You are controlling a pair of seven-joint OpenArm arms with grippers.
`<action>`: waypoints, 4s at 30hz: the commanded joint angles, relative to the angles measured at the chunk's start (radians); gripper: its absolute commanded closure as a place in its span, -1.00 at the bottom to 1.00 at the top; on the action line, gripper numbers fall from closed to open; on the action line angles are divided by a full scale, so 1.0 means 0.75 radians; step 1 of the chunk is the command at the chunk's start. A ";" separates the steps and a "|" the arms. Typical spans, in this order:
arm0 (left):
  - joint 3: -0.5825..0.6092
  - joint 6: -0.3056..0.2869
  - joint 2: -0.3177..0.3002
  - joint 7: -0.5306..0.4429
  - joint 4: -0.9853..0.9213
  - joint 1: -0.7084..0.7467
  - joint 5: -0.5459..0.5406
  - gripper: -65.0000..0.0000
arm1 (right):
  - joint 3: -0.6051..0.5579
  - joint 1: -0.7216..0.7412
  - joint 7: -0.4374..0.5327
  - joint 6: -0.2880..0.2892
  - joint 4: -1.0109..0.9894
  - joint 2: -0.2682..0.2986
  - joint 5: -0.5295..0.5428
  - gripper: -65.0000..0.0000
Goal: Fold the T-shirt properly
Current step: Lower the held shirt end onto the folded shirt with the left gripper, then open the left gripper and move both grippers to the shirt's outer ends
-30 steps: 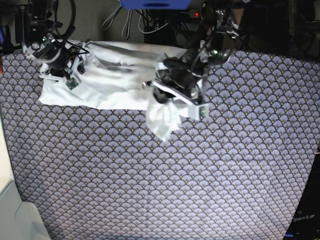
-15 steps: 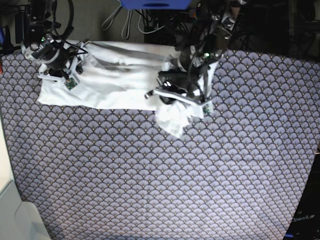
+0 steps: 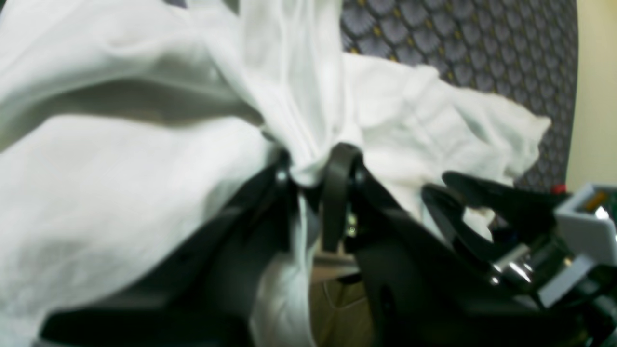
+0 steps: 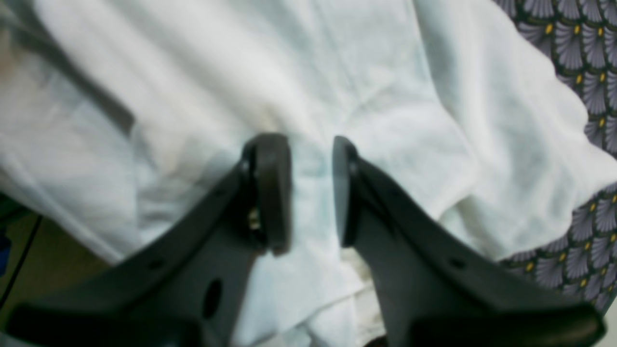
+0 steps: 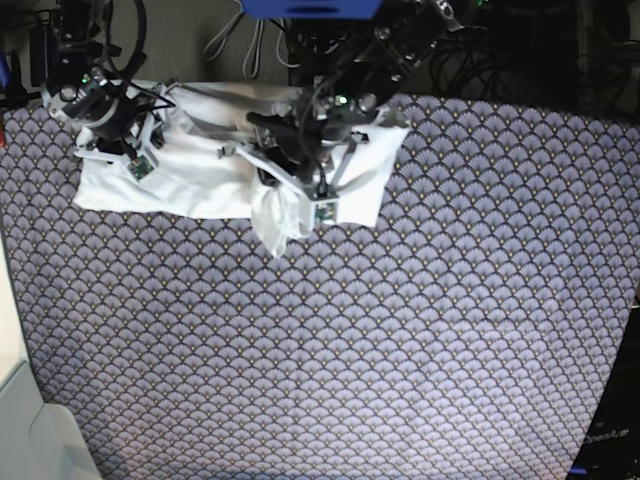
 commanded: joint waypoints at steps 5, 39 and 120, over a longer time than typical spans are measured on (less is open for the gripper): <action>0.020 -0.012 0.023 0.010 0.002 -0.044 -0.003 0.98 | 0.008 -0.001 -0.010 -0.010 0.017 0.013 -0.019 0.57; -0.332 -0.012 -0.252 0.014 0.159 -0.060 -0.636 0.69 | 0.008 -0.003 -0.012 -0.010 0.017 0.005 -0.019 0.57; -0.682 -0.012 -0.376 0.190 -0.252 -0.033 -0.648 1.00 | -0.129 0.404 -0.248 -0.010 0.308 -0.044 0.084 0.57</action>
